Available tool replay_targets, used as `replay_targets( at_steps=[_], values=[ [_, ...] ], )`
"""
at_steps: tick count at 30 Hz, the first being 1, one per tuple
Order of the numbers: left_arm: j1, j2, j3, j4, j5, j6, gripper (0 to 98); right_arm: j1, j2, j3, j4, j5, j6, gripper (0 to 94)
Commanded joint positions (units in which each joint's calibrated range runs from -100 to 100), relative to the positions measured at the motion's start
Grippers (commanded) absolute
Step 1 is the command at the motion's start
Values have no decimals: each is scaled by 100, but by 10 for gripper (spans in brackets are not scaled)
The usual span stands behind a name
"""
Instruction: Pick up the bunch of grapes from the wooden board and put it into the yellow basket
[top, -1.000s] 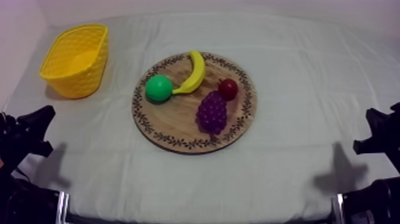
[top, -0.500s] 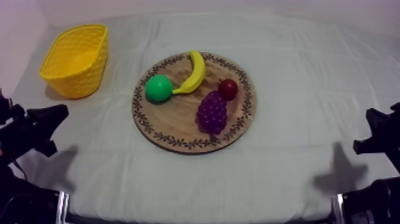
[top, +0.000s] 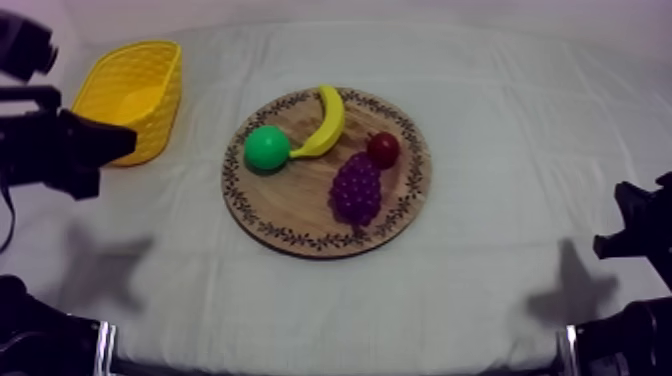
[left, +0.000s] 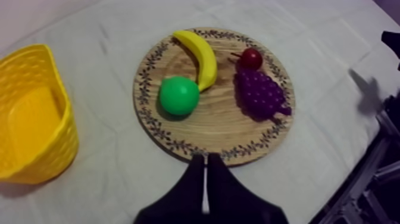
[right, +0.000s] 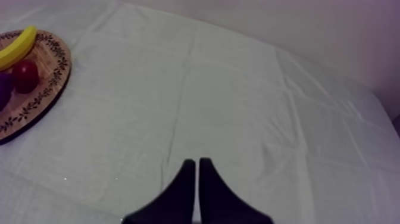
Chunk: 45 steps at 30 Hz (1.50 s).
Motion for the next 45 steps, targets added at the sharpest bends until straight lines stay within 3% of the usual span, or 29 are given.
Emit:
replay_targets(
  at_steps=[1, 9, 19, 31, 45],
  values=[
    [62, 800, -1304, 31, 820, 22, 0, -2, 0, -4, 3, 0, -2, 3],
    [318, 2220, -2679, 232, 2023, 632, 0, -2, 0, -4, 3, 0, -2, 3],
    [809, 3855, -3809, 402, 2644, 1291, 0, -2, 0, -4, 3, 0, -2, 3],
    [1292, 5484, -4998, 381, 3008, 1686, 0, -2, 0, -4, 3, 0, -2, 3],
    [1424, 6785, -6600, 303, 3537, 1972, 28, -2, 0, -4, 3, 0, -2, 3]
  ],
)
